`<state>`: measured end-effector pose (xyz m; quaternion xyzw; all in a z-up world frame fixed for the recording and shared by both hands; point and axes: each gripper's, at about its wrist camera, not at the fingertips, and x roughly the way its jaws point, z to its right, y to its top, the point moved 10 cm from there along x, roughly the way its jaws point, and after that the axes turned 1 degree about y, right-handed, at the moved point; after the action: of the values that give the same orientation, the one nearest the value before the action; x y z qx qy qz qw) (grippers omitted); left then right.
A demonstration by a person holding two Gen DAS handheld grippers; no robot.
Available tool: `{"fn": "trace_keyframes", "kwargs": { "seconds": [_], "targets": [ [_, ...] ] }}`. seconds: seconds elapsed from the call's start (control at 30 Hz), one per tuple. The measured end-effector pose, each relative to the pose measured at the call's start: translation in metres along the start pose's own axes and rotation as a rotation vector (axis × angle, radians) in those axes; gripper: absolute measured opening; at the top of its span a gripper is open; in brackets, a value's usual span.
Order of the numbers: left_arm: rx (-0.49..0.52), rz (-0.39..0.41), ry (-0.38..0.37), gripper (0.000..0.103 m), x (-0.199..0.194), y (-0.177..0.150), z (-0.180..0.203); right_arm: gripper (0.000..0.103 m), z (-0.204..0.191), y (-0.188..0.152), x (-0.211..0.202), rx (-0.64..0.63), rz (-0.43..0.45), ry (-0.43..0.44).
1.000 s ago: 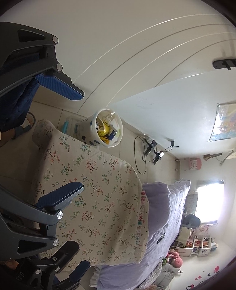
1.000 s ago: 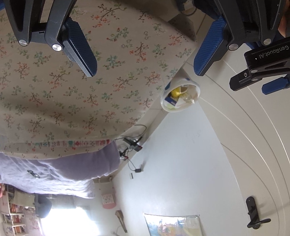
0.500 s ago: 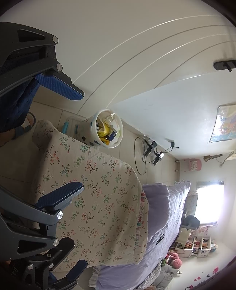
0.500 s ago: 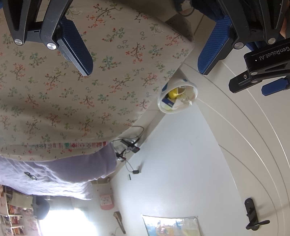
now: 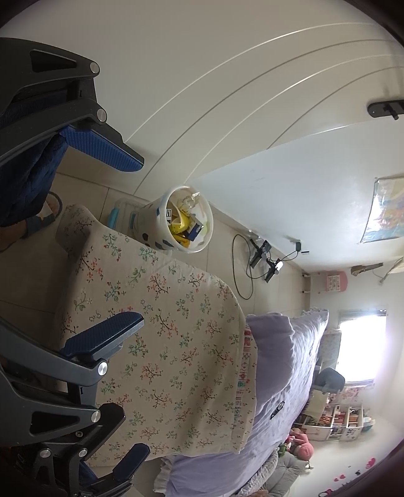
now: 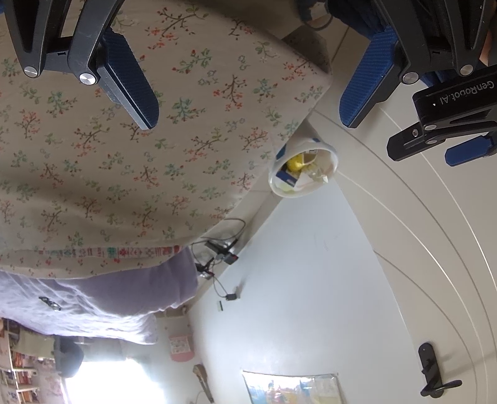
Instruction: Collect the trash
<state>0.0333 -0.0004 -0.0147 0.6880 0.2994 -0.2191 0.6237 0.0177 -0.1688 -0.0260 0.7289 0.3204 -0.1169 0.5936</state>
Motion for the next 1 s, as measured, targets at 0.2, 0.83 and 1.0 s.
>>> {"fn": "trace_keyframes", "kwargs": {
  "seconds": [0.2, 0.83, 1.0],
  "targets": [
    [-0.002, -0.003, 0.0, 0.094, 0.0014, -0.0008, -0.0009, 0.098, -0.0011, -0.0006, 0.0007, -0.002, -0.001, 0.002],
    [-0.013, -0.003, 0.003, 0.094, 0.0036, -0.0023, -0.0034, 0.098, -0.0044, -0.0035, 0.0024, 0.001, -0.007, 0.008],
    [-0.013, -0.003, 0.003, 0.094, 0.0036, -0.0028, -0.003, 0.098, -0.0056, -0.0036, 0.0033, 0.002, -0.006, 0.006]
  ]
}}
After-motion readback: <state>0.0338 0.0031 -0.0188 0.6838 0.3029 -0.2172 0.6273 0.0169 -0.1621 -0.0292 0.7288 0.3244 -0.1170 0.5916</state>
